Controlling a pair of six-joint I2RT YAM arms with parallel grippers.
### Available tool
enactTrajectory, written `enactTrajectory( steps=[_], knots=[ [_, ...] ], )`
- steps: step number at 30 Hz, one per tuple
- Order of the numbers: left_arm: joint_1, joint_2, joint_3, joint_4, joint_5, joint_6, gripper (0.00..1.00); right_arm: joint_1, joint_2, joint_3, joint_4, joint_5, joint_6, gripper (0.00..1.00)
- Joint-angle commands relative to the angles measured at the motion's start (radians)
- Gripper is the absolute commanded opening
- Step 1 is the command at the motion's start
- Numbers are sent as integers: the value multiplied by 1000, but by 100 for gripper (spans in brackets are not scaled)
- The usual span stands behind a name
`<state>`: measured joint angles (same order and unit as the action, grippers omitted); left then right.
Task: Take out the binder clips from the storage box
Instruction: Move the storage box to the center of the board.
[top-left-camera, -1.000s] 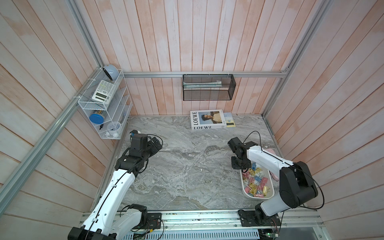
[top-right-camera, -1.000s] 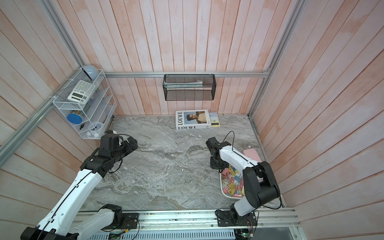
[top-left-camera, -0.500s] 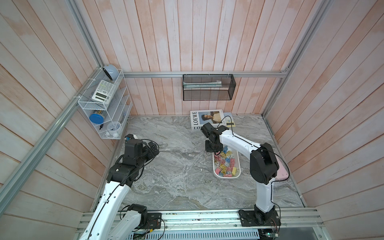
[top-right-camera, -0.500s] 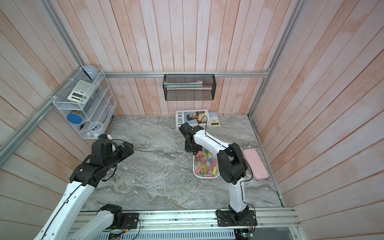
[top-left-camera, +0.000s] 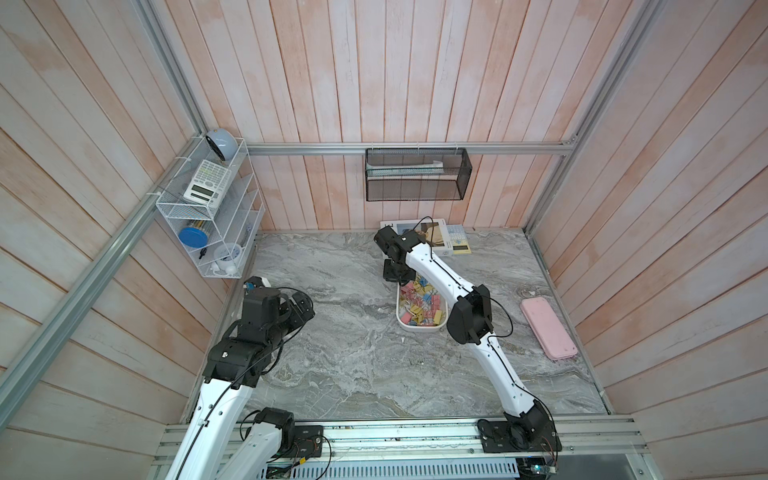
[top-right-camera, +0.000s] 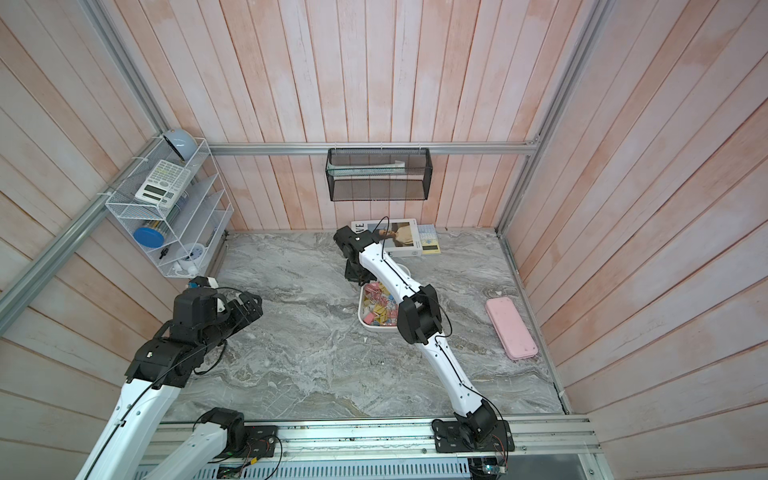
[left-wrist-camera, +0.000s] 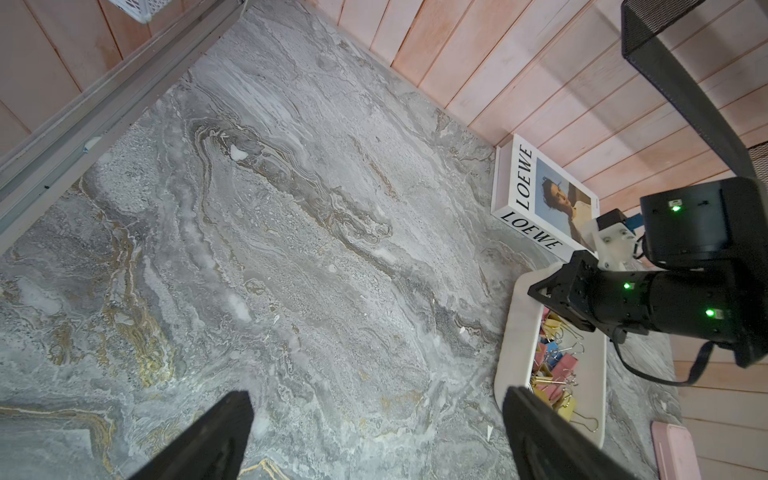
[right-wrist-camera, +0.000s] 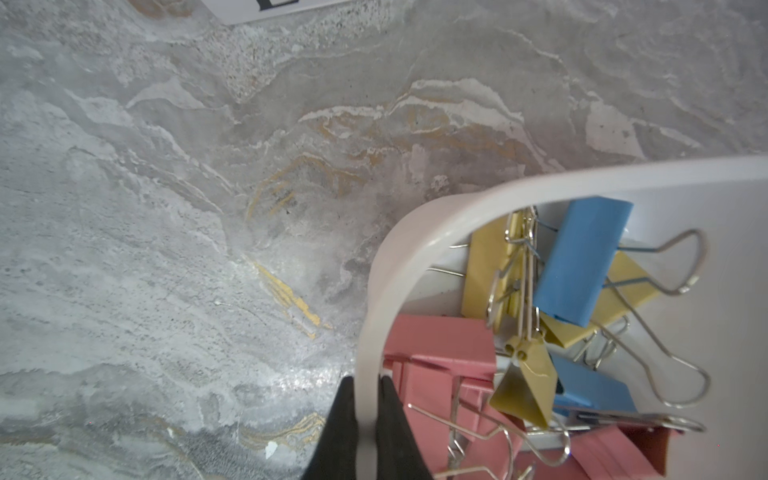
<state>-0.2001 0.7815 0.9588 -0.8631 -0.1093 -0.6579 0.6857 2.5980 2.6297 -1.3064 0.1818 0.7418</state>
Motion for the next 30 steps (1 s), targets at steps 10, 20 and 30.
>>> enactTrajectory(
  steps=[10,20,30],
  knots=[
    [-1,-7,-34,12,15,7,100,92,-83,-174,32,-47,140,0],
    [-12,-10,-44,3,20,15,100,119,39,69,-17,-104,98,3],
    [-16,-14,-51,11,25,17,100,155,-24,-21,-1,-117,9,5]
  ],
)
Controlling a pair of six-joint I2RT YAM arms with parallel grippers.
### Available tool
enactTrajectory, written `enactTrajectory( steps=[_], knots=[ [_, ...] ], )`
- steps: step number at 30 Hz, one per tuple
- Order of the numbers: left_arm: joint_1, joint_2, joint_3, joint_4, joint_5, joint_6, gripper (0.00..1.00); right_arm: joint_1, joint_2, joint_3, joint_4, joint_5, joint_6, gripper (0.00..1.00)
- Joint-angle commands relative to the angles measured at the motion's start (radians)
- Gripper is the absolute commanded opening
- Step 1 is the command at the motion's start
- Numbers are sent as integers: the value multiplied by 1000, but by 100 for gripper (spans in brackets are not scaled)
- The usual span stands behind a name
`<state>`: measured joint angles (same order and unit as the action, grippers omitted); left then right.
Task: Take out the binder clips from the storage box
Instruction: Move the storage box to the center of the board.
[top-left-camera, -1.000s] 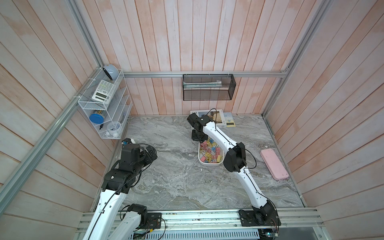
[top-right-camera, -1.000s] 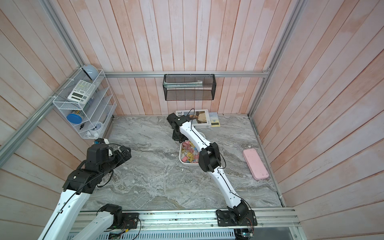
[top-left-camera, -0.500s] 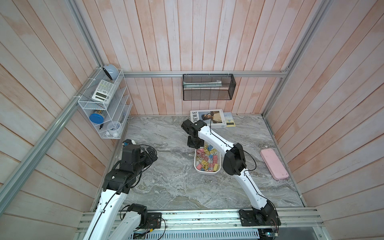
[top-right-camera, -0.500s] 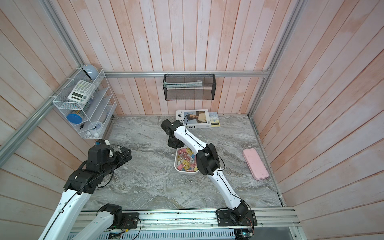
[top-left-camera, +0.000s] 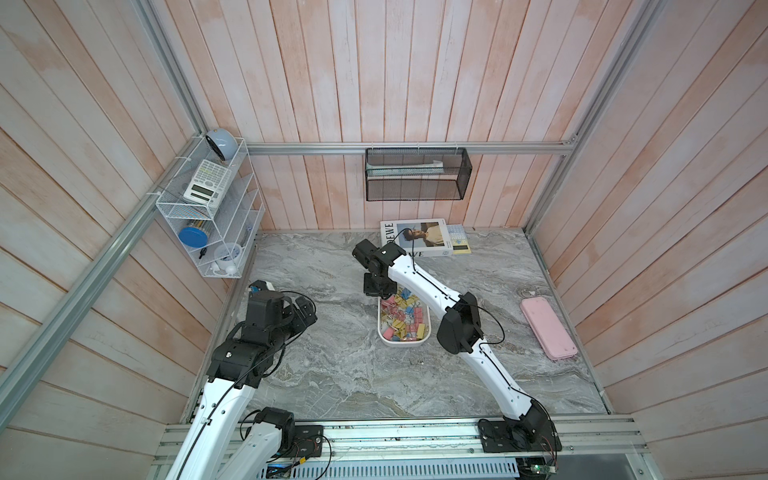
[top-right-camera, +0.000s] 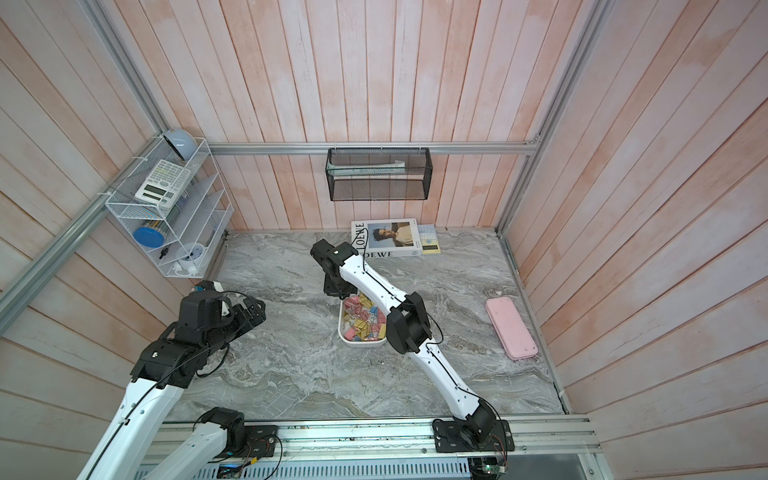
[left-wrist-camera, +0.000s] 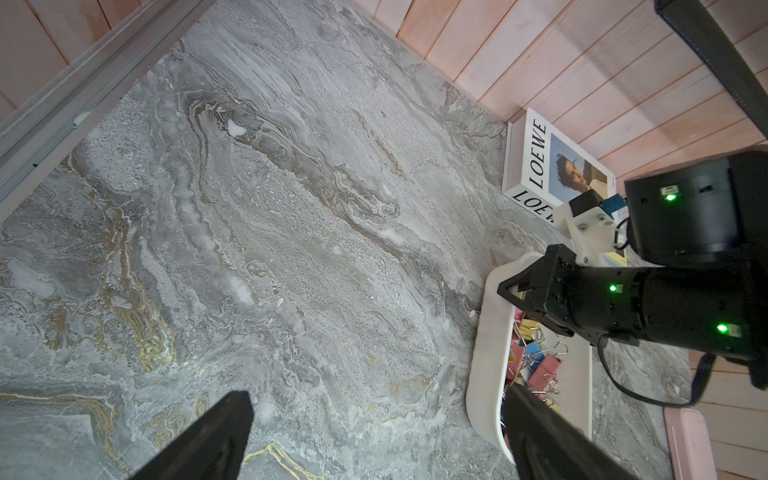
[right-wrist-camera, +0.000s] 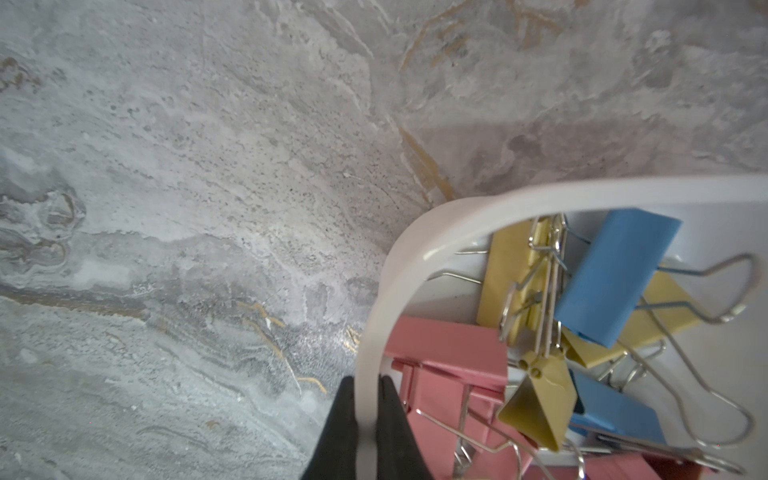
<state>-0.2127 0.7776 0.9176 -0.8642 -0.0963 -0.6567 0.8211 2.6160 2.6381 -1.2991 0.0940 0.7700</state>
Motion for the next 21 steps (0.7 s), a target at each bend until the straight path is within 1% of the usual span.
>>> enactTrajectory(
  steps=[1,4,5,9,10,12,13,14,15,17,20,21],
  knots=[
    [-3,-10,-11,11,10,15,100,23,-48,-45,0,-29,-22,5],
    [-4,-11,-13,9,12,11,100,27,-51,-57,17,-34,-22,7],
    [-3,-10,-13,8,11,11,100,27,-51,-51,18,-37,-22,11],
    [-3,4,-6,0,5,14,100,31,-78,-14,15,-27,-49,43],
    [-5,8,-5,-1,5,14,100,32,-97,-7,15,-16,-59,49],
    [-5,18,-4,7,21,17,100,35,-147,-15,25,7,-85,57],
    [-6,25,-2,12,28,13,100,36,-180,-33,33,20,-99,61],
    [-6,34,1,18,38,9,100,36,-210,-54,43,32,-113,63],
    [-8,44,3,25,51,7,100,36,-248,-88,57,48,-128,69],
    [-17,67,12,37,60,-5,100,36,-324,-162,89,81,-155,77],
    [-46,110,28,62,57,-19,100,30,-441,-299,135,135,-181,88],
    [-60,128,34,73,50,-26,100,26,-480,-352,152,148,-189,93]
  ],
)
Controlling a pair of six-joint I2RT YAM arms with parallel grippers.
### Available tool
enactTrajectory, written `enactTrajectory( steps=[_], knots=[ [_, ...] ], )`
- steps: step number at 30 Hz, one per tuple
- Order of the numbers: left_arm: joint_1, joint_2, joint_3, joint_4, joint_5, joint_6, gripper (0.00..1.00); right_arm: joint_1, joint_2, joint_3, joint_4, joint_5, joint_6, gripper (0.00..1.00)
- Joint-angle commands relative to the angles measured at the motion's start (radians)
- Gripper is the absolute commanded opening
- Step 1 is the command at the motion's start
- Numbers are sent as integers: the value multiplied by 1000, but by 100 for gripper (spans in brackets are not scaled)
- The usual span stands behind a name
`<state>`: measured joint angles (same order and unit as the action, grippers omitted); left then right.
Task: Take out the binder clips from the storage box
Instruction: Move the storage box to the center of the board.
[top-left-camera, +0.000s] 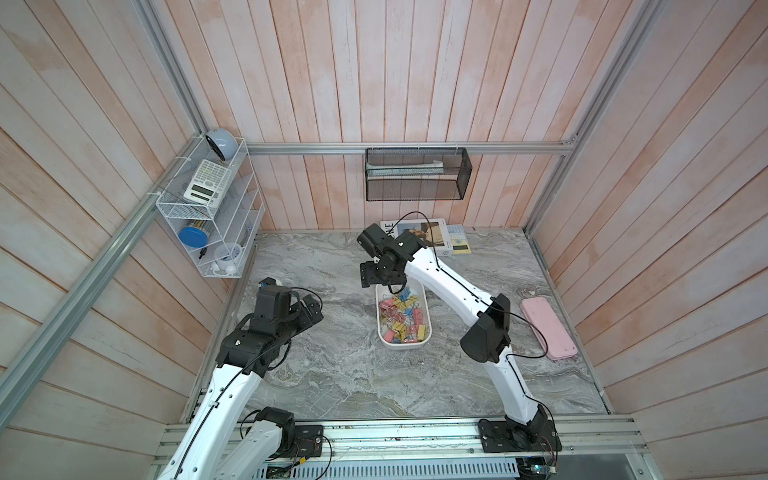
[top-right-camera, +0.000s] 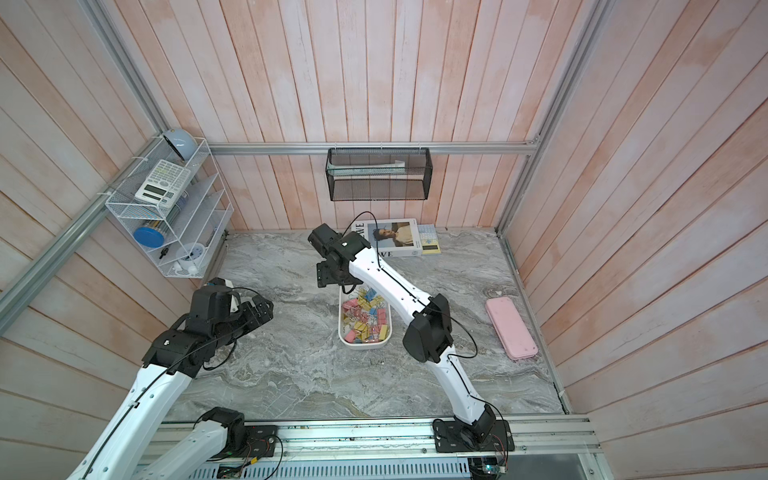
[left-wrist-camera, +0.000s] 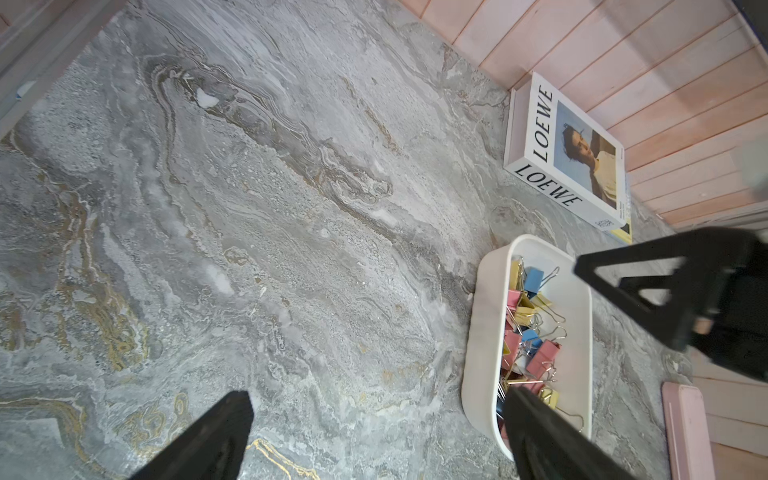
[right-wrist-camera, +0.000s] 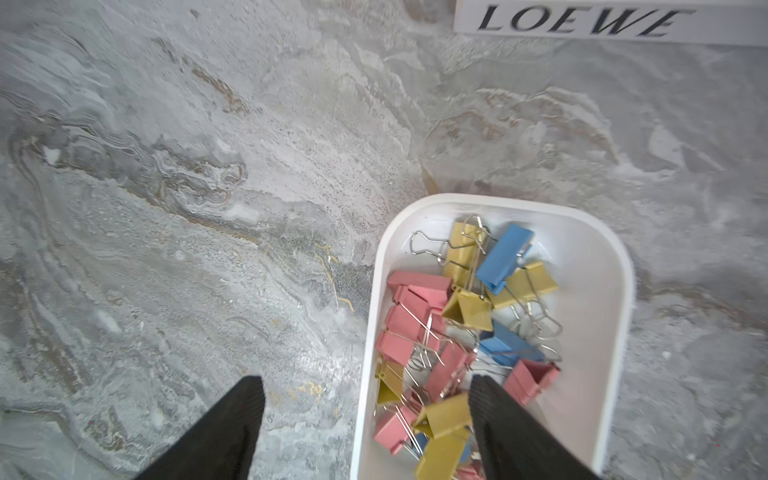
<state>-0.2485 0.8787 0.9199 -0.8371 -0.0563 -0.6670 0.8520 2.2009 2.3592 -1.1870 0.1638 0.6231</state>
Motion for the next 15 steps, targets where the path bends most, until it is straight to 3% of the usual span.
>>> enactTrajectory(
  steps=[1,10,15],
  knots=[
    [-41,48,38,59,2,-23,100,-7,-104,-122,57,86,-56,97],
    [-234,336,153,188,-93,-64,93,-51,-485,-662,294,220,-42,98],
    [-329,544,279,236,-149,-36,93,-130,-798,-1071,560,241,-43,98]
  ],
)
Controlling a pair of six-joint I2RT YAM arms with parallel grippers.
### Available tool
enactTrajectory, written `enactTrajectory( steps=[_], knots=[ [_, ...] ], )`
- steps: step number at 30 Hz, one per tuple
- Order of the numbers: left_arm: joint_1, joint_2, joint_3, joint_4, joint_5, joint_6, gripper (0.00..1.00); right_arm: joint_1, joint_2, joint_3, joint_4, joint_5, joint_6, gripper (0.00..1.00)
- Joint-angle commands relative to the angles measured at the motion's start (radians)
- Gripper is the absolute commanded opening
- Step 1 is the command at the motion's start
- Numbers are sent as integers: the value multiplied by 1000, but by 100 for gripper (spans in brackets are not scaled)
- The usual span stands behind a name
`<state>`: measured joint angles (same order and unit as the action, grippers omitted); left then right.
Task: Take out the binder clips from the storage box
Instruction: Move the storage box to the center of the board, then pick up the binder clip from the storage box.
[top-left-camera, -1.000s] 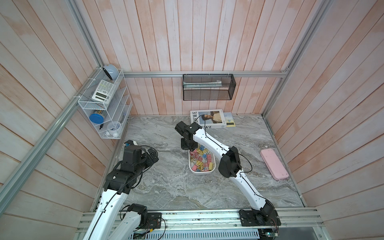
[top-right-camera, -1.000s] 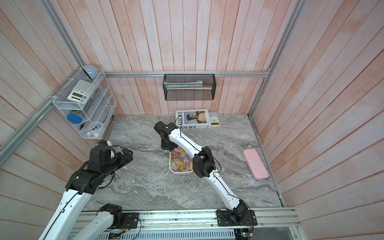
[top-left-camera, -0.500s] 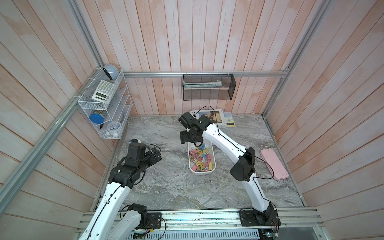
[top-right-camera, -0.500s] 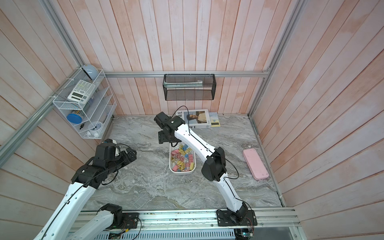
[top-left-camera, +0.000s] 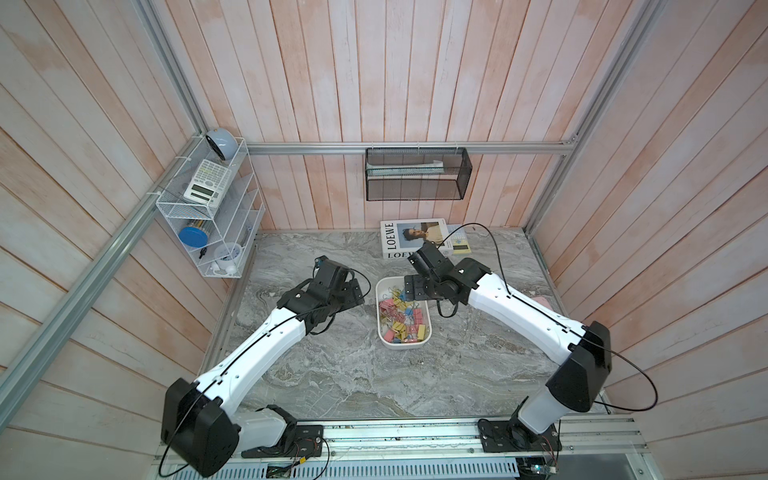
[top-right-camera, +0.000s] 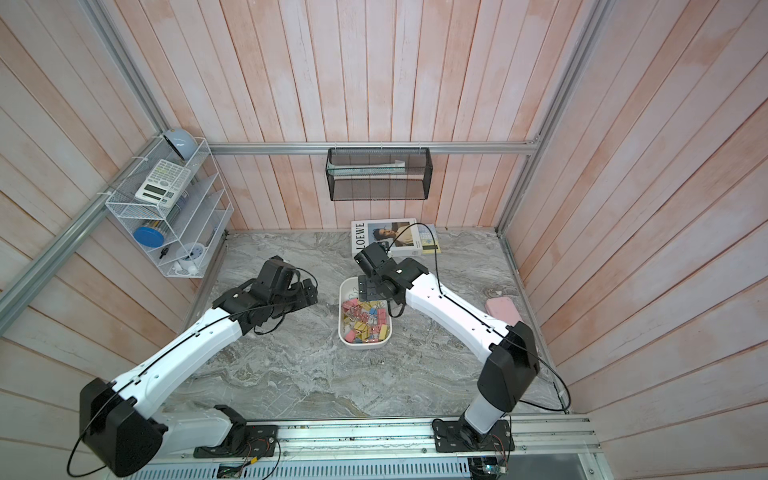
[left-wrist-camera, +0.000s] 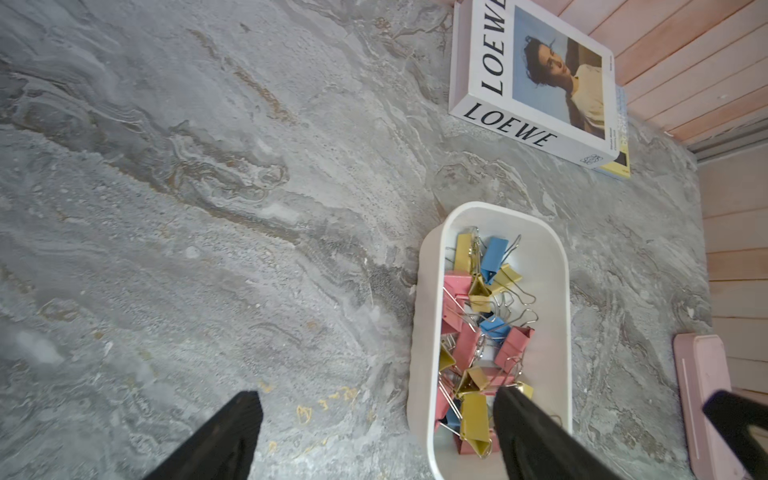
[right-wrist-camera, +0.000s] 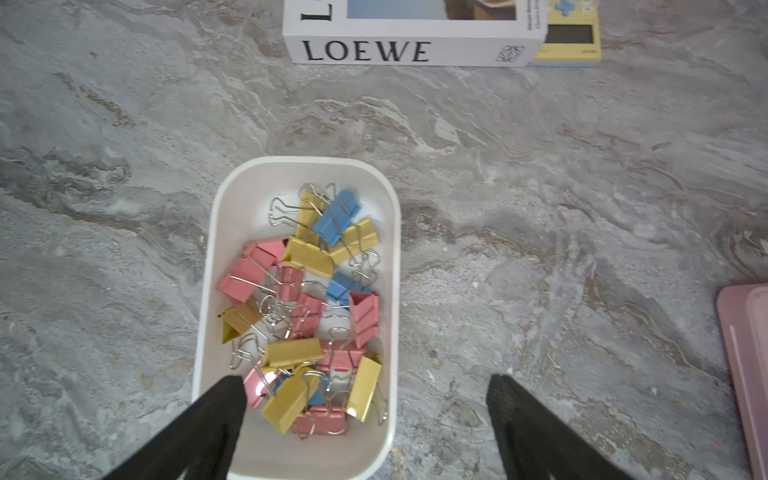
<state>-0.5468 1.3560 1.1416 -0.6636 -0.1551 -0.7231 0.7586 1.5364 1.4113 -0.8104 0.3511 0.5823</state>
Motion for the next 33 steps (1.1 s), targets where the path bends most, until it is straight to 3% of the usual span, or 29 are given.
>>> enactTrajectory(
  steps=[1,7,10,22,29,33],
  knots=[
    [-43,104,83,75,-47,29,93,-57,-191,-188,223,41,-4,98],
    [-102,326,255,106,-23,89,93,-216,-406,-347,188,-30,-20,98],
    [-108,424,328,125,25,119,86,-252,-444,-369,151,-38,-40,98],
    [-107,743,583,84,164,211,38,-316,-481,-390,90,-64,-65,98],
    [-86,833,649,69,180,237,37,-318,-460,-376,89,-87,-65,98],
    [-67,863,670,79,210,250,31,-319,-460,-378,65,-134,-62,98]
  ],
)
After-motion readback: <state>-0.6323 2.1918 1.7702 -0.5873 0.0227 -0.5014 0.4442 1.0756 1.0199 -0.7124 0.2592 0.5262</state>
